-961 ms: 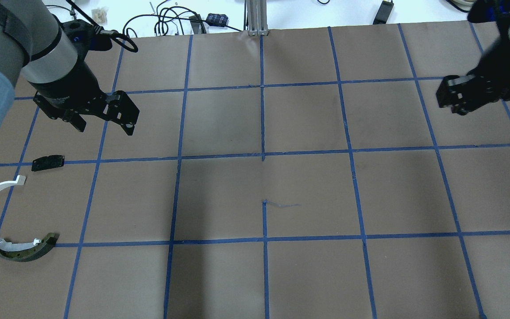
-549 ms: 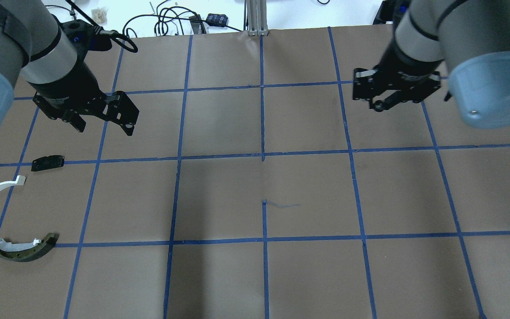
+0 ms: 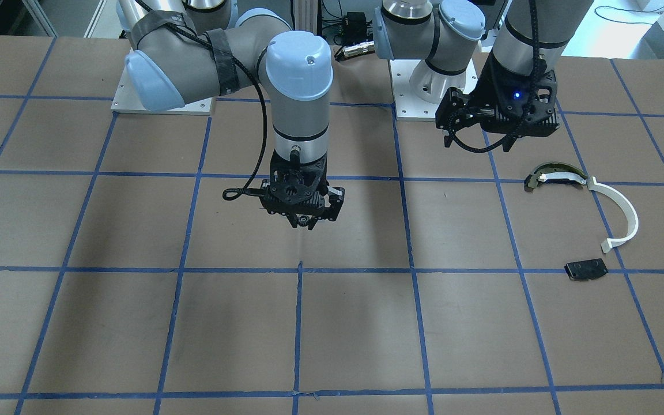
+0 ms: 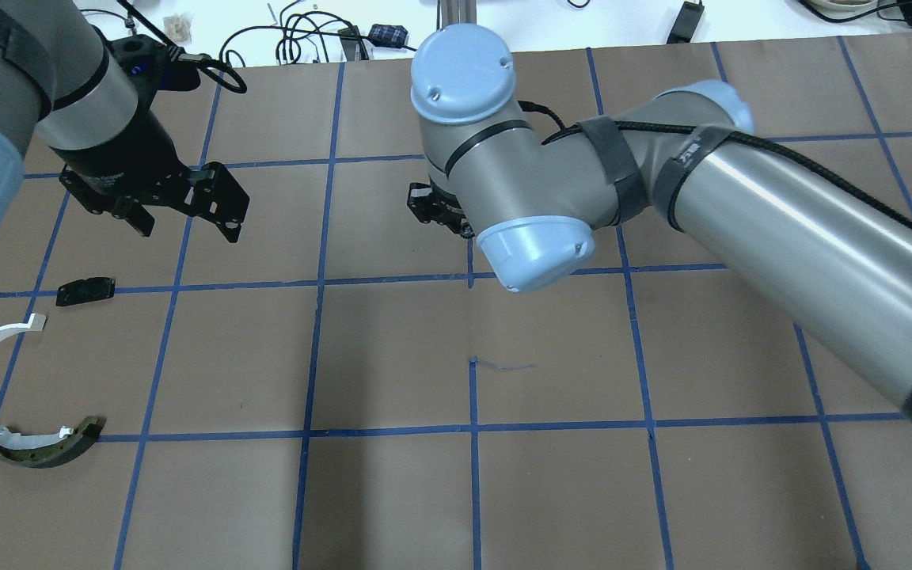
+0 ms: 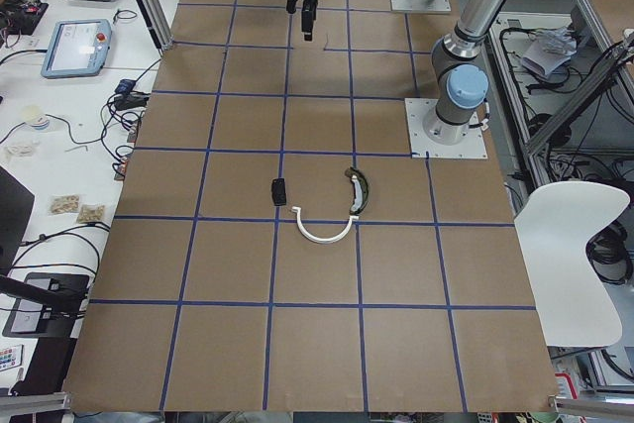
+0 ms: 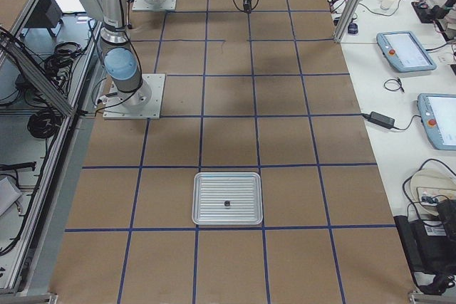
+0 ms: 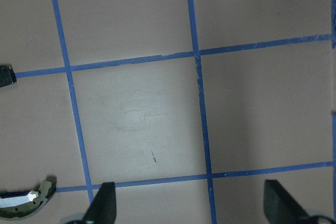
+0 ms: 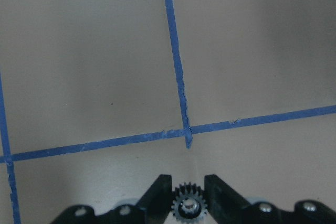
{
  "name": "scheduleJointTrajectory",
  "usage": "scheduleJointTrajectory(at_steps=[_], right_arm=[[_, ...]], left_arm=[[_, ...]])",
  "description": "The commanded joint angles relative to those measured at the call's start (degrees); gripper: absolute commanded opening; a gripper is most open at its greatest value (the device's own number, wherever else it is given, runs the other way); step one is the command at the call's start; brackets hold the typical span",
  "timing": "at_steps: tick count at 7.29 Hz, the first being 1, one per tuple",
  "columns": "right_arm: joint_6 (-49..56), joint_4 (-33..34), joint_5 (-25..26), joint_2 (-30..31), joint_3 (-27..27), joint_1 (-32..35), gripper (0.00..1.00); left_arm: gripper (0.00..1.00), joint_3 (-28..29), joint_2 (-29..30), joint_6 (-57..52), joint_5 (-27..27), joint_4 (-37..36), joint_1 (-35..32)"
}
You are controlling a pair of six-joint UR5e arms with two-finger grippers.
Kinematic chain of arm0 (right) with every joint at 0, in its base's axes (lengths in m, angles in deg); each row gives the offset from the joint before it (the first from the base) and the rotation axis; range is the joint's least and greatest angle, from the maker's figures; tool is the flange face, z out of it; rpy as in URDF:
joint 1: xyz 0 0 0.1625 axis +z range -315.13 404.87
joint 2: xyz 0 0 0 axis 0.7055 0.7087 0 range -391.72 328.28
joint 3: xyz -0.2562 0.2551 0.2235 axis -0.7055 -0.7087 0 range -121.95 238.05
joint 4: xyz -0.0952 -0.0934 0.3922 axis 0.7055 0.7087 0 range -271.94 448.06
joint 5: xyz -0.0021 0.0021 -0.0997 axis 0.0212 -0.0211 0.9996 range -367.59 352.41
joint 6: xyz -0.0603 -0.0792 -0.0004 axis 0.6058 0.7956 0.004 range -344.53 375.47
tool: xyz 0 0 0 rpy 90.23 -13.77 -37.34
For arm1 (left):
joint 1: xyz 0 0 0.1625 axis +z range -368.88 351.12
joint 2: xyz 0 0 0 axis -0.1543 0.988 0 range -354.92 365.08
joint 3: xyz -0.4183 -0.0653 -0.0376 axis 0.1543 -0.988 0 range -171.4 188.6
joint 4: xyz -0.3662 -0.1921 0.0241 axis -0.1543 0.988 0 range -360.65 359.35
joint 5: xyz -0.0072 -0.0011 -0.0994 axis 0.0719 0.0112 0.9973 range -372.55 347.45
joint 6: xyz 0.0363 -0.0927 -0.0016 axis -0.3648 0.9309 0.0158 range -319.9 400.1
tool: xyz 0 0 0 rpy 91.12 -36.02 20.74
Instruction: Place bearing gear from tray to pile
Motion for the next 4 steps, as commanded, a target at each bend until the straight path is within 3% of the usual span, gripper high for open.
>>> scheduleJointTrajectory(at_steps=[1, 2, 3, 4], right_arm=[[-0.05, 0.25, 0.32, -0.3, -0.08, 0.3, 0.54], [0.04, 0.16, 0.32, -0.3, -0.43, 0.3, 0.88], [2.56, -0.1, 0.24, 0.31, -1.13, -0.84, 0.95], [11.46, -4.63, 0.32, 4.32, -3.05, -3.81, 0.95]], left_arm=[[1.0, 0.11, 0.09, -0.52, 0.28, 0.0, 0.0], [1.0, 0.12, 0.26, -0.7, -0.06, -0.09, 0.09], [1.0, 0.12, 0.18, -0.7, -0.33, 0.17, 0.35], [1.0, -0.23, 0.61, -0.7, -0.07, 0.09, 0.26]])
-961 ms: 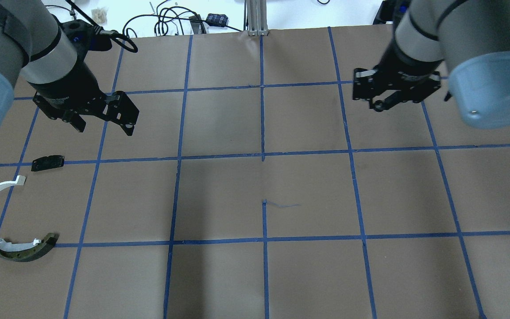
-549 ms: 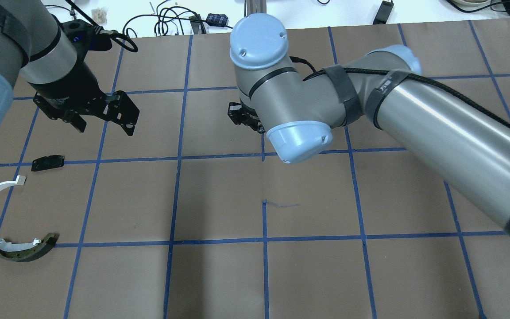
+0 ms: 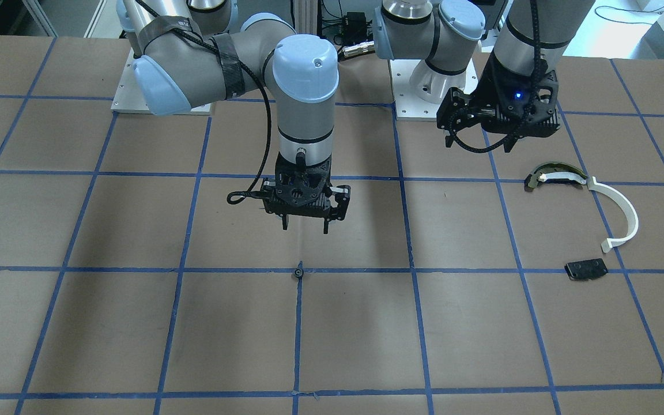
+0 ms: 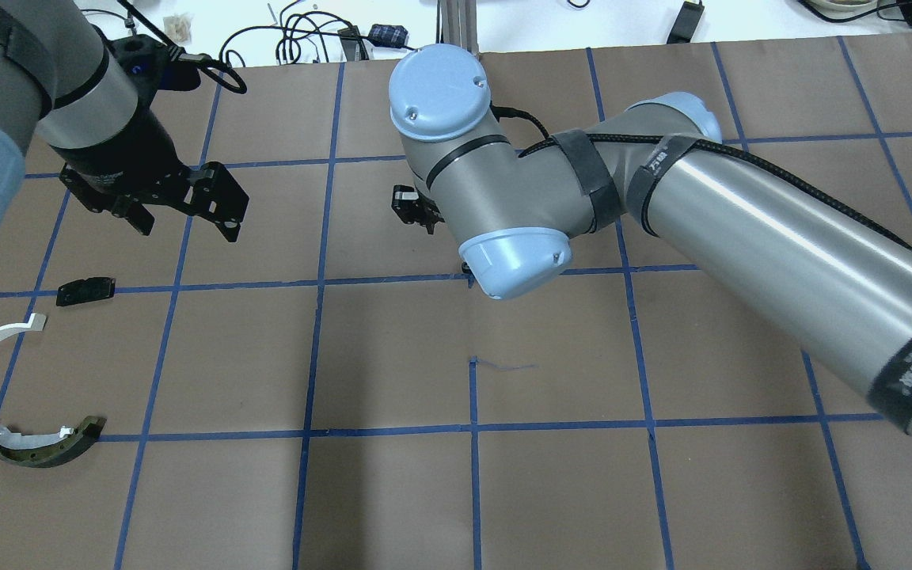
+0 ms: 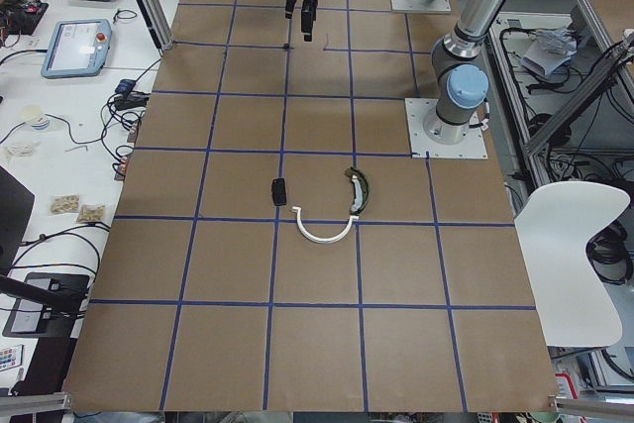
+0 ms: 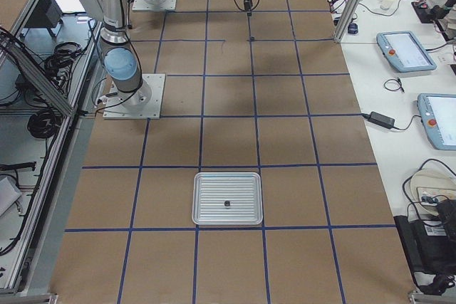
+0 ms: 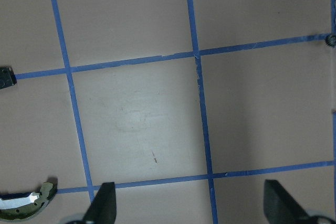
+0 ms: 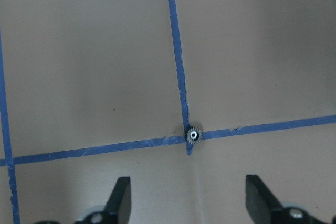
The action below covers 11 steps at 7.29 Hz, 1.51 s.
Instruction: Place bearing gear from tray to pile
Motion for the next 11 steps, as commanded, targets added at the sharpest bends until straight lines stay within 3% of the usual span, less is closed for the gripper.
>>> scheduleJointTrajectory(at_steps=[1, 2, 3, 5, 6, 7, 8, 9, 10, 11], right_arm=[[18.37, -14.28, -0.13, 7.54, -4.92, -11.07, 0.94], [31.61, -23.43, -0.48, 11.24, -8.09, -20.38, 0.94], [46.19, -27.27, 0.12, 12.84, -9.51, -28.22, 0.93], [76.52, -26.96, 4.07, 13.56, -8.74, -43.42, 0.88], [79.36, -27.22, 4.0, 13.04, -7.69, -52.9, 0.88], [83.13, -25.04, 3.91, 11.29, -4.37, -59.87, 0.88], [95.17, -15.8, 3.12, 8.14, -0.77, -65.51, 0.86], [105.99, -5.0, -0.97, 4.72, 2.66, -71.04, 0.83], [110.02, 0.24, -7.1, 0.77, 5.04, -76.41, 0.84], [114.41, 1.77, -8.64, -2.84, 5.67, -79.59, 0.84]], left_arm=[[1.0, -0.54, 1.38, 0.22, 0.17, -0.33, -0.23], [1.0, -0.63, 2.34, 1.0, 1.04, -2.16, -0.23], [1.0, -0.71, 4.96, 2.84, 1.22, -5.57, -2.15], [1.0, -0.71, 13.47, 8.73, 2.09, -18.71, -10.22], [1.0, -0.63, 18.04, 10.83, 3.67, -23.58, -12.86], [1.0, -0.02, 22.09, 11.55, 3.77, -28.76, -15.93], [1.0, -0.01, 25.87, 11.99, 3.68, -32.12, -18.92], [1.0, -0.01, 28.95, 12.0, 3.68, -33.54, -20.95], [1.0, 0.08, 31.51, 12.08, 3.68, -36.43, -22.63], [1.0, 0.16, 33.8, 12.0, 3.77, -38.98, -23.34]])
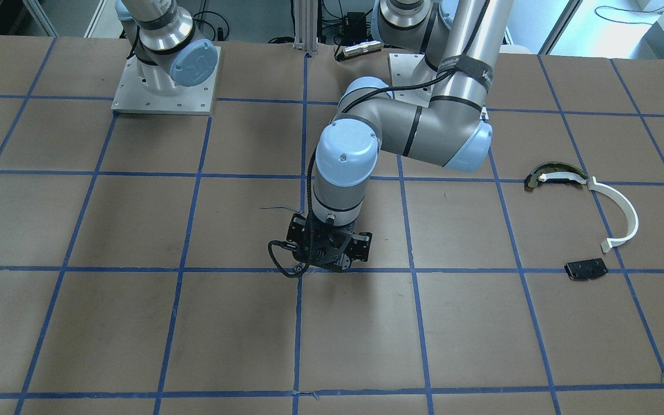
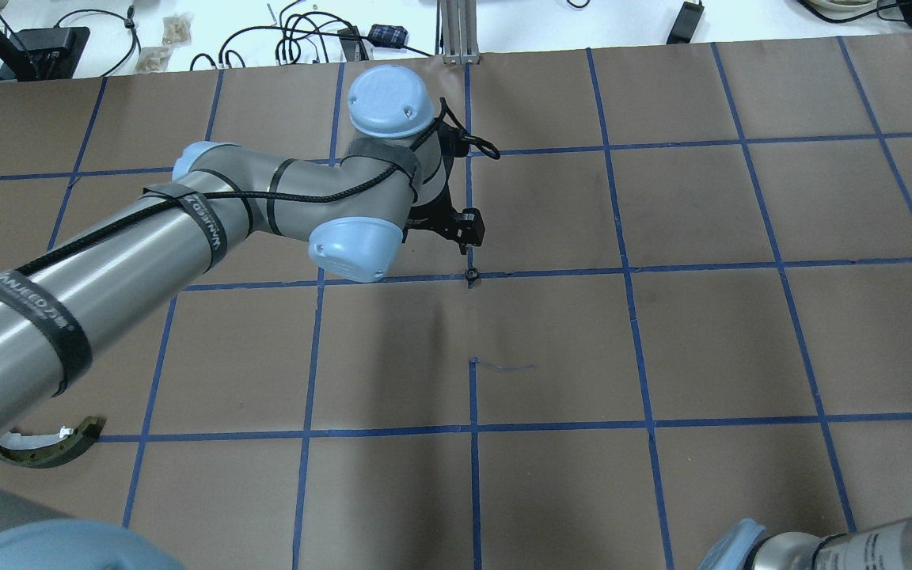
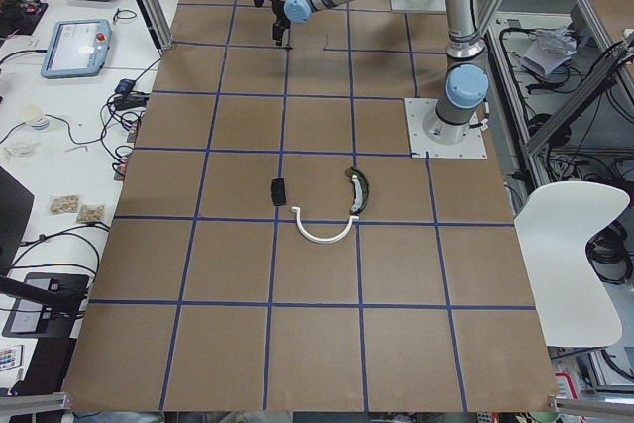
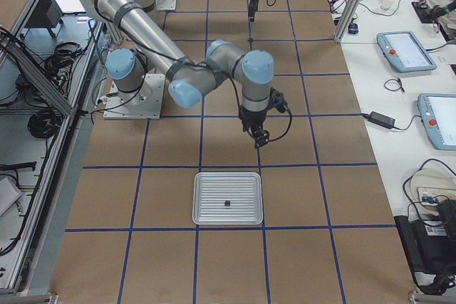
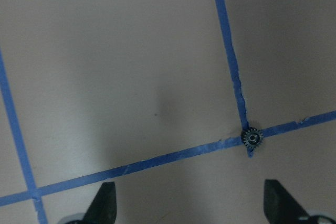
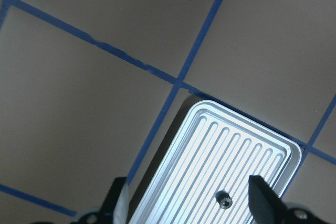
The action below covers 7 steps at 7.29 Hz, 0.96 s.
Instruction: Place bearing gear from tray to pile
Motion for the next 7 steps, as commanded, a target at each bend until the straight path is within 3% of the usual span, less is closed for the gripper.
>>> scheduleJointTrajectory(at_steps=[1, 2, 5, 7], right_arm=[[10.38, 8.04, -5.63, -8.83, 1.86, -7.19, 0.83], [12.59, 12.17, -6.08, -11.83, 1.86, -8.43, 0.83], [13.32, 12.91, -6.26, -13.79, 1.94, -10.2, 0.81], [13.32, 13.35, -5.75, -14.15, 2.12, -11.07, 0.78]], left_arm=[[1.0, 0.19, 4.45, 0.01, 0.07, -3.6, -1.88], [1.0, 0.36, 5.5, 0.01, 0.07, -5.0, -2.58], [1.0, 0.28, 7.62, 0.01, 0.16, -7.21, -2.68], [0.63, 0.28, 7.63, 0.18, 0.77, -6.77, -2.76]])
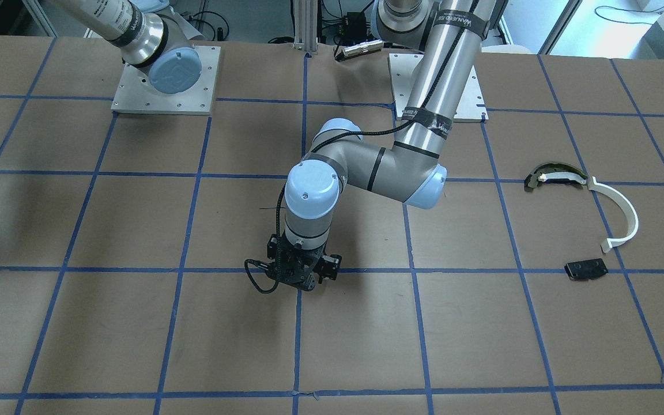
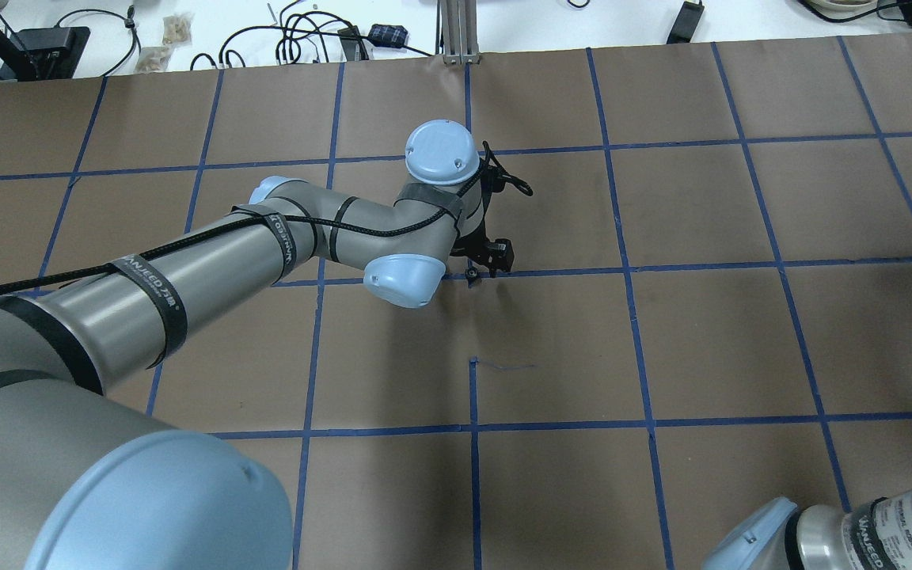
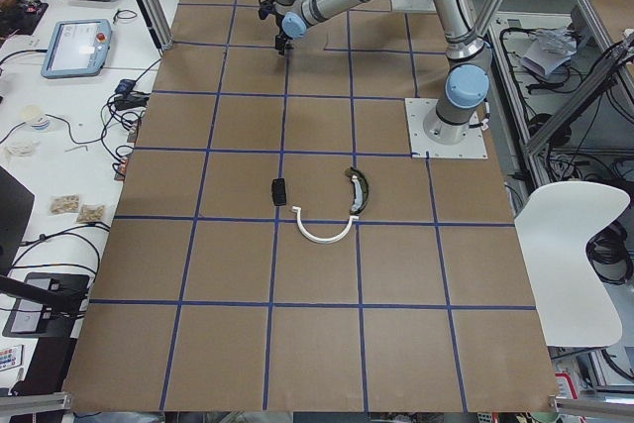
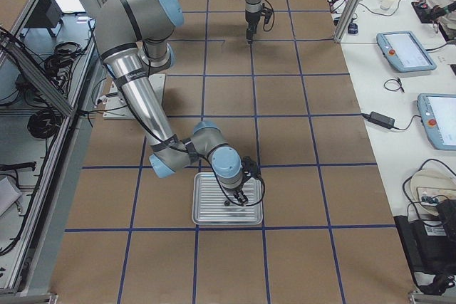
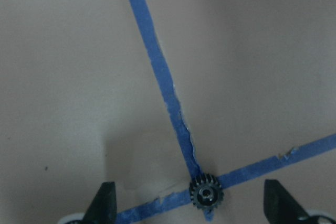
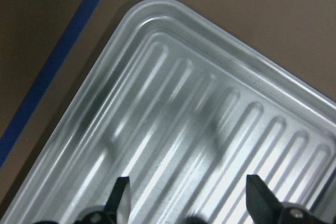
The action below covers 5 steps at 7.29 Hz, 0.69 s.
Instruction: Place bearing gear from tray to pile
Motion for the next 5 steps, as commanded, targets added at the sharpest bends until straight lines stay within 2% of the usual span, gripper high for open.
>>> scheduleJointTrajectory(at_steps=[1, 2, 5], right_arm=[[0.04, 0.42, 0.6, -0.24, 0.77, -1.12, 0.78], [0.04, 1.03, 0.86, -0.24, 1.13, -1.74, 0.76], [1.62, 2.09, 0.68, -1.38, 0.61, -2.0, 0.71]], left_arm=[[0.27, -0.02, 0.05, 0.15, 0.12, 0.03, -0.33], [0.0, 0.07, -0.04, 1.97, 0.21, 0.03, -0.68], [0.0, 1.55, -2.75, 1.73, -0.49, 2.47, 0.01]])
